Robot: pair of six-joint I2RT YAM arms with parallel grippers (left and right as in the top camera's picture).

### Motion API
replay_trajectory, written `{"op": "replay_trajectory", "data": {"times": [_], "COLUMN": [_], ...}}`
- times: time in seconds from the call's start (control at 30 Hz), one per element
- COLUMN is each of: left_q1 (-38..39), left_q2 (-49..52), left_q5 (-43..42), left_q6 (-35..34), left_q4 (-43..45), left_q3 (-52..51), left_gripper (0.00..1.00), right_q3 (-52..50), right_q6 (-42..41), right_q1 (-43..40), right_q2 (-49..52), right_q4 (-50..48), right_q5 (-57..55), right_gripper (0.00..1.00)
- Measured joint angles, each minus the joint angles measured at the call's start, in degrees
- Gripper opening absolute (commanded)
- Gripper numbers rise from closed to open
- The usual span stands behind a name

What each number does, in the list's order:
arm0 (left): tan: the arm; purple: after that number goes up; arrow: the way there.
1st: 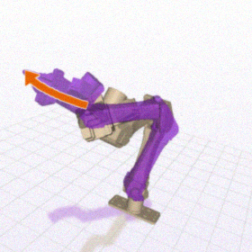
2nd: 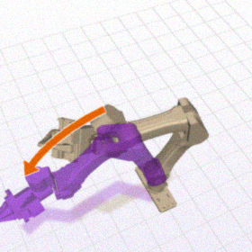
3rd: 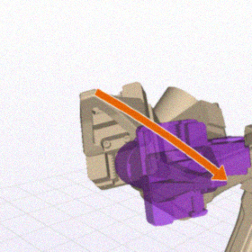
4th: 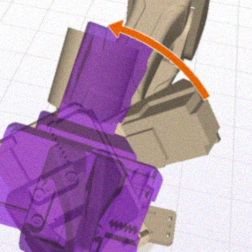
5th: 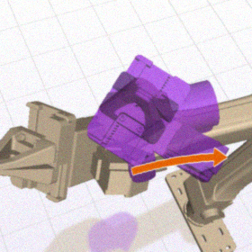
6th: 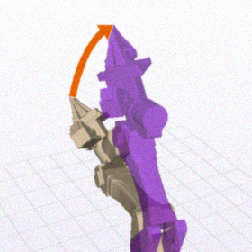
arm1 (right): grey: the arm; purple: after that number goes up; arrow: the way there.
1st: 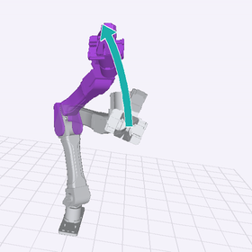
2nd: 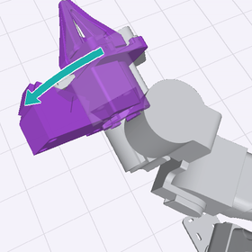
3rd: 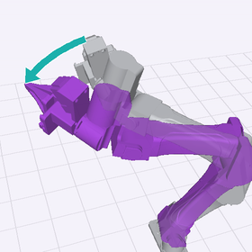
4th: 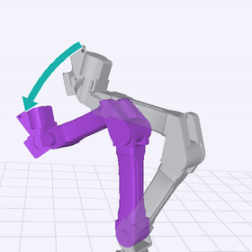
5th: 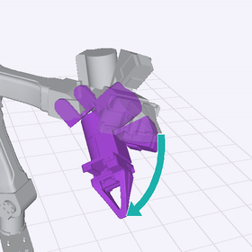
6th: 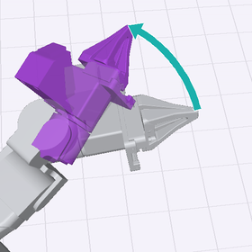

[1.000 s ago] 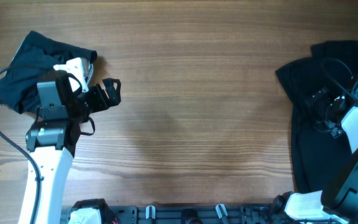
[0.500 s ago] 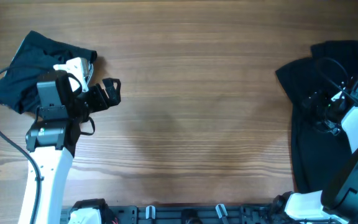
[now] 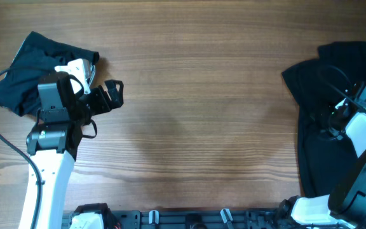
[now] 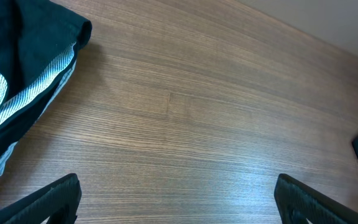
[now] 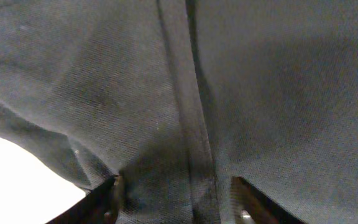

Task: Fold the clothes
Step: 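Reach the right gripper to the black t-shirt and pinch its edge, then drag the black t-shirt with the right gripper toward the table center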

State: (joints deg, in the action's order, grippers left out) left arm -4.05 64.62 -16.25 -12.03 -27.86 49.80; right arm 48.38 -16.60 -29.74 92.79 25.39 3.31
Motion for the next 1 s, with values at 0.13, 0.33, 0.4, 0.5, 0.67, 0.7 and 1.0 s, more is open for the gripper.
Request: {"op": "replay_trajectory", "data": {"times": [0.13, 0.33, 0.4, 0.5, 0.67, 0.7, 1.0], "left_q1": [0.0, 0.0, 0.0, 0.0, 0.0, 0.0, 0.0], "left_q2": [0.0, 0.0, 0.0, 0.0, 0.0, 0.0, 0.0], "left_q5": [0.0, 0.0, 0.0, 0.0, 0.0, 0.0, 0.0], "left_q6": [0.0, 0.0, 0.0, 0.0, 0.0, 0.0, 0.0], "left_q4": [0.0, 0.0, 0.0, 0.0, 0.0, 0.2, 1.3], "left_q3": [0.0, 0.0, 0.0, 0.0, 0.0, 0.0, 0.0], "left_gripper": [1.00, 1.00, 1.00, 1.00, 1.00, 1.00, 1.00], "right_q3": [-1.7, -1.9, -1.4, 1.3, 2.4, 2.4, 2.4], "right_q6": [0.1, 0.2, 1.3, 4.3, 10.9, 13.4, 17.3], "right_q1": [0.0, 0.0, 0.0, 1.0, 9.9, 13.2, 24.9], "right_q2": [0.0, 0.0, 0.0, -0.9, -2.6, -2.6, -2.6], "right_q4": [-1.1, -3.5, -4.5, -8.2, -6.7, -5.3, -5.2], "right_q5": [-0.2, 4.1, 9.5, 22.7, 32.1, 33.0, 26.2], "right_gripper": [0.10, 0.04, 0.04, 0.04, 0.05, 0.04, 0.04]}}
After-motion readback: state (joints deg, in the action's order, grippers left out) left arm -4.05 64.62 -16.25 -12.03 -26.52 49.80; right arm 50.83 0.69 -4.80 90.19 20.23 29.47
